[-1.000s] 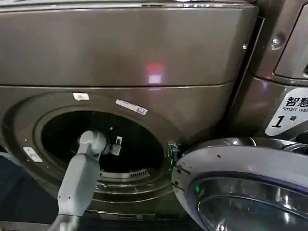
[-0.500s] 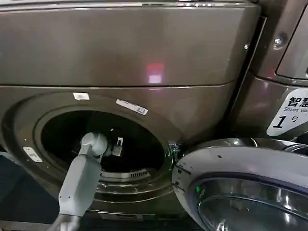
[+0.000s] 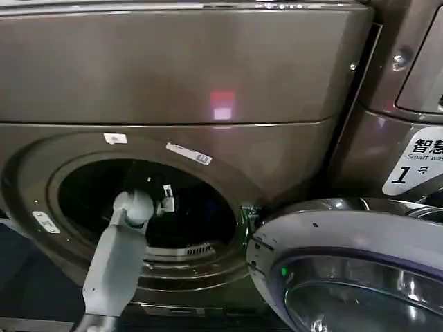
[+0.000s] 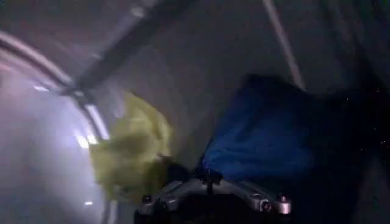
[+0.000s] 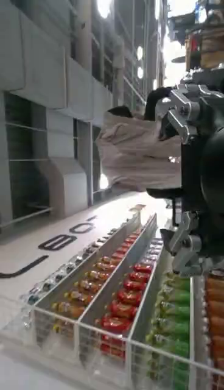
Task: Grasp the clothes from the dryer.
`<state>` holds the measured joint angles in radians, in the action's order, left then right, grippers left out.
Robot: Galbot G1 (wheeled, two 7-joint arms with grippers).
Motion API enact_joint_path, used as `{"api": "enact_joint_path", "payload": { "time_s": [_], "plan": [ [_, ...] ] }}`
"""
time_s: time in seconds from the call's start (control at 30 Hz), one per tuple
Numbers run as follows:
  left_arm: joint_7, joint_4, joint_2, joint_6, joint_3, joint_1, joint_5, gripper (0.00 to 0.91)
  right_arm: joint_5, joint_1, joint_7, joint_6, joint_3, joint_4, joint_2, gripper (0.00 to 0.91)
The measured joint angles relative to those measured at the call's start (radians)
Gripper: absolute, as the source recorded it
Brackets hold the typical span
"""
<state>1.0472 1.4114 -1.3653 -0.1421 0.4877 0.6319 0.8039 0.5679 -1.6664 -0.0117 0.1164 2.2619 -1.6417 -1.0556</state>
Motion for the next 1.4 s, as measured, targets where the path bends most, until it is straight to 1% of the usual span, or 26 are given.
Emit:
{"api": "enact_joint_path", "payload": {
  "time_s": [0.23, 0.27, 0.33, 0.4, 0.47, 0.6, 0.7, 0.97, 1.4],
  "plan": [
    [-0.279, 0.055, -0.042, 0.112, 0.007, 0.021, -0.112, 0.0, 0.009, 0.003, -0.007, 0.003, -0.018, -0.018, -0.009, 0.907],
    [-0.322, 0.066, -0.05, 0.133, 0.006, 0.026, -0.13, 0.011, 0.009, 0.004, -0.008, -0.001, -0.02, -0.019, -0.009, 0.907],
    [-0.415, 0.096, -0.067, 0.179, 0.002, 0.04, -0.174, 0.091, 0.009, 0.007, -0.008, -0.012, -0.024, -0.021, -0.009, 0.907],
    [-0.506, 0.131, -0.083, 0.226, -0.002, 0.056, -0.224, 0.08, 0.009, 0.008, -0.009, -0.02, -0.031, -0.023, -0.009, 0.907],
    [-0.592, 0.17, -0.099, 0.267, -0.01, 0.075, -0.277, 0.0, 0.01, 0.012, -0.011, -0.026, -0.035, -0.027, -0.01, 0.907],
    [-0.757, 0.234, -0.133, 0.339, -0.023, 0.115, -0.38, 0.0, 0.013, 0.013, -0.011, -0.036, -0.04, -0.034, -0.013, 0.907],
    [-0.849, 0.268, -0.151, 0.376, -0.028, 0.145, -0.445, 0.0, 0.014, 0.008, -0.012, -0.042, -0.036, -0.031, -0.013, 0.907],
    [-0.994, 0.334, -0.182, 0.433, -0.026, 0.203, -0.553, 0.0, 0.015, 0.012, -0.012, -0.048, -0.039, -0.033, -0.014, 0.907],
    [-1.066, 0.368, -0.196, 0.464, -0.027, 0.229, -0.616, 0.0, 0.015, 0.013, -0.015, -0.049, -0.04, -0.038, -0.019, 0.907]
  ]
}}
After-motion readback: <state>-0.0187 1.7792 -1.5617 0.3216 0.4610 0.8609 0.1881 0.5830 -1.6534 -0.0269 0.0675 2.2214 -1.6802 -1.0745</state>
